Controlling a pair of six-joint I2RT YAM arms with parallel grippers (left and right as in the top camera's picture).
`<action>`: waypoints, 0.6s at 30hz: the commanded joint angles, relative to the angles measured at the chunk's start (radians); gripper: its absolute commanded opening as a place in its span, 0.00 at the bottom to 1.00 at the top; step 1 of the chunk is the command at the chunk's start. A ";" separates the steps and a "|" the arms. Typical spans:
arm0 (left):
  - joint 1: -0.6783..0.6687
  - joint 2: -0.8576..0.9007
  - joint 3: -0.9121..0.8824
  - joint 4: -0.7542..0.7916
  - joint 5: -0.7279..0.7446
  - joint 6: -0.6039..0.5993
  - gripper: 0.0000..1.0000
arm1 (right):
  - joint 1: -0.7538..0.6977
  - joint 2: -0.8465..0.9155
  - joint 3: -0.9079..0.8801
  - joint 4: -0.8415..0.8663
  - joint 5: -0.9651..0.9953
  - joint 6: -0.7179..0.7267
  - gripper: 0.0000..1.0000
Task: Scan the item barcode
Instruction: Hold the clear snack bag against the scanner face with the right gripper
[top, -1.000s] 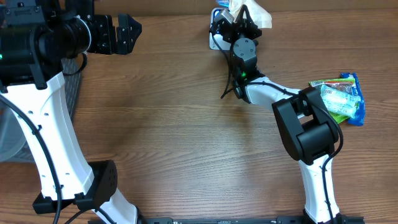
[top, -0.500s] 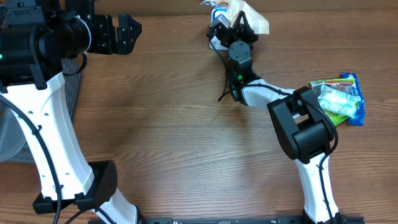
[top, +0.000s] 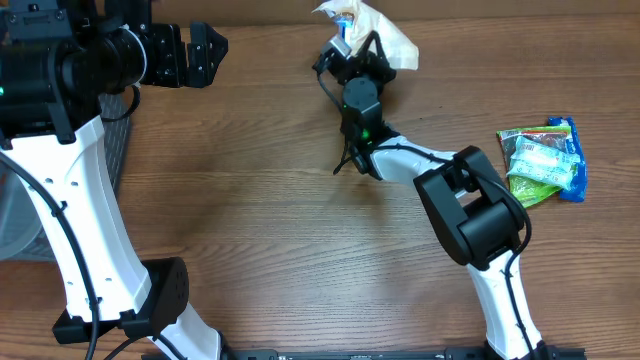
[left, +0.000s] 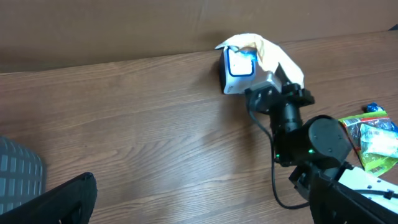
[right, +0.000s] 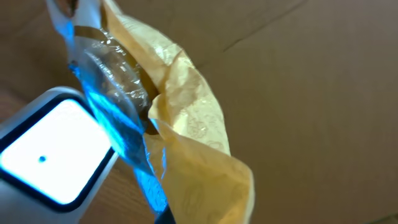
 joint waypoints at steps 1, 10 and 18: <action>-0.007 0.006 0.006 0.001 0.014 0.019 1.00 | 0.013 0.007 0.010 -0.026 0.051 -0.004 0.04; -0.007 0.006 0.006 0.001 0.015 0.019 1.00 | 0.014 0.007 0.010 -0.029 0.064 -0.004 0.04; -0.007 0.006 0.006 0.001 0.014 0.019 1.00 | 0.018 0.007 0.010 -0.029 0.064 -0.005 0.04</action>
